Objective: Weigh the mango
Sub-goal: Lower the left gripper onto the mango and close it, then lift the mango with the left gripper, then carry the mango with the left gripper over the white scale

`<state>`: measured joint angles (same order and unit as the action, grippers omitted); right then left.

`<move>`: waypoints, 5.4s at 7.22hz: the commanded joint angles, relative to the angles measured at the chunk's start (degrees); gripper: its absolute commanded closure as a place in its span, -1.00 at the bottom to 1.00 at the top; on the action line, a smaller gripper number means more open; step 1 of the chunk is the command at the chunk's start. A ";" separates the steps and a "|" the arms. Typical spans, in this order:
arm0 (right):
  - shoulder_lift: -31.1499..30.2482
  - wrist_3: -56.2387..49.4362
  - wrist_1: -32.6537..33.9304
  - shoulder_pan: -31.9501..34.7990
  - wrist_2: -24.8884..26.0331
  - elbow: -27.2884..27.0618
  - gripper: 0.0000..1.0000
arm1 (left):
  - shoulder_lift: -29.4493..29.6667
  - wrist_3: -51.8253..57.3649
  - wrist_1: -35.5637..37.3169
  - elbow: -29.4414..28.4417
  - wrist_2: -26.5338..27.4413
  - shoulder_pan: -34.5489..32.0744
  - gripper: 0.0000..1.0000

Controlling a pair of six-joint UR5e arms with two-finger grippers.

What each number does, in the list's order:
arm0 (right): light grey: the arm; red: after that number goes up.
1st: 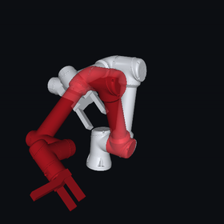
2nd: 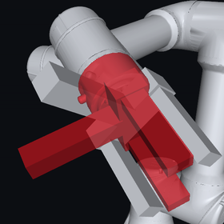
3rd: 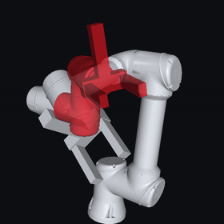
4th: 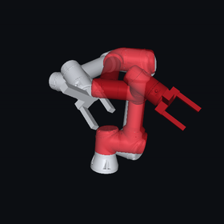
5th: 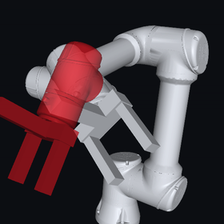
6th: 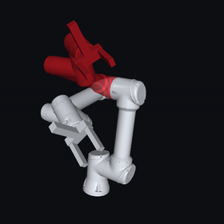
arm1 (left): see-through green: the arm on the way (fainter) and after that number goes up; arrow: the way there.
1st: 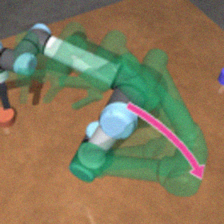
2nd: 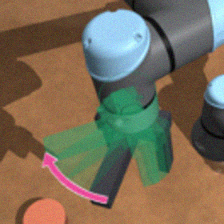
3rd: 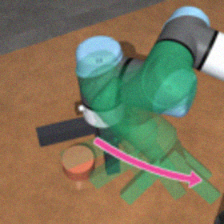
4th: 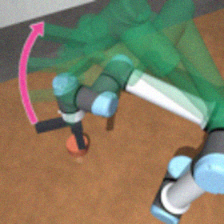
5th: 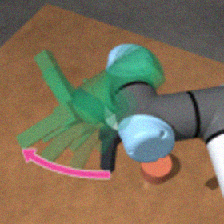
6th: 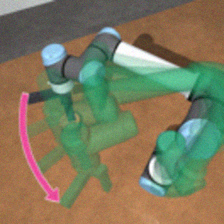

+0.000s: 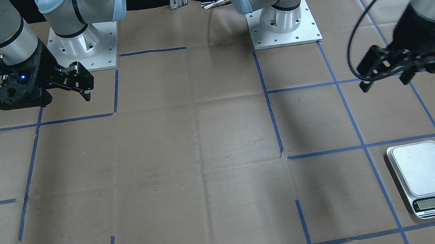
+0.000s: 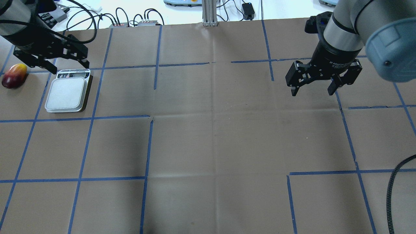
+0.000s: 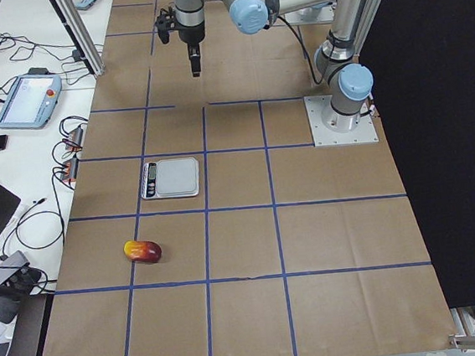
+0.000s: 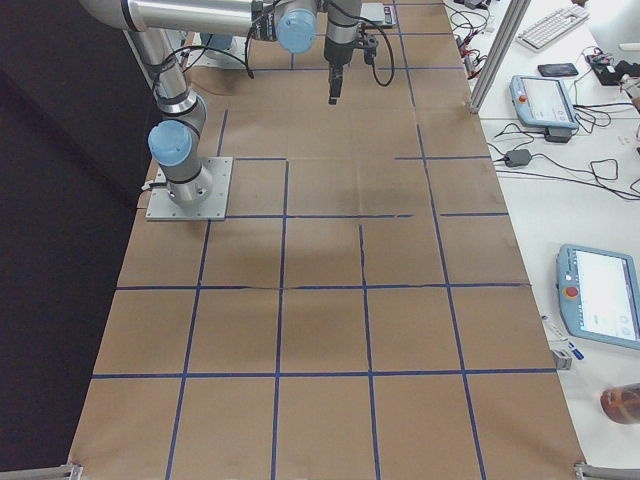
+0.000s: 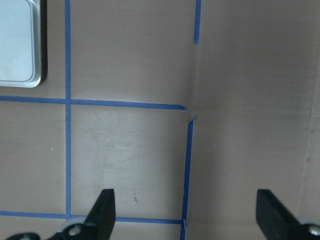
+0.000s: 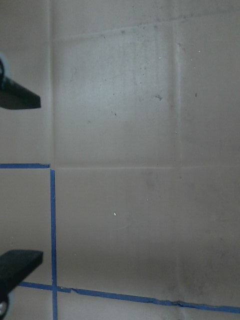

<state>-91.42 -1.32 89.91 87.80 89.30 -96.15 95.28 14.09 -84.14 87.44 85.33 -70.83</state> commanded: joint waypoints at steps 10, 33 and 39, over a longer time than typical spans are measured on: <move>0.02 0.00 0.00 0.00 0.00 0.00 -1.00 | 54.47 28.36 -2.42 -58.95 -2.36 23.29 -0.99; 0.02 0.00 0.00 0.00 0.00 0.00 -1.00 | 29.91 6.31 -7.68 -26.88 0.86 9.23 0.31; 0.02 0.00 0.00 0.00 0.00 0.00 -1.00 | 30.14 6.74 19.45 -6.32 4.05 9.48 -0.54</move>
<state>-91.41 -1.32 89.91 87.80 89.30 -96.15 125.29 21.03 -65.62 80.40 89.42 -61.48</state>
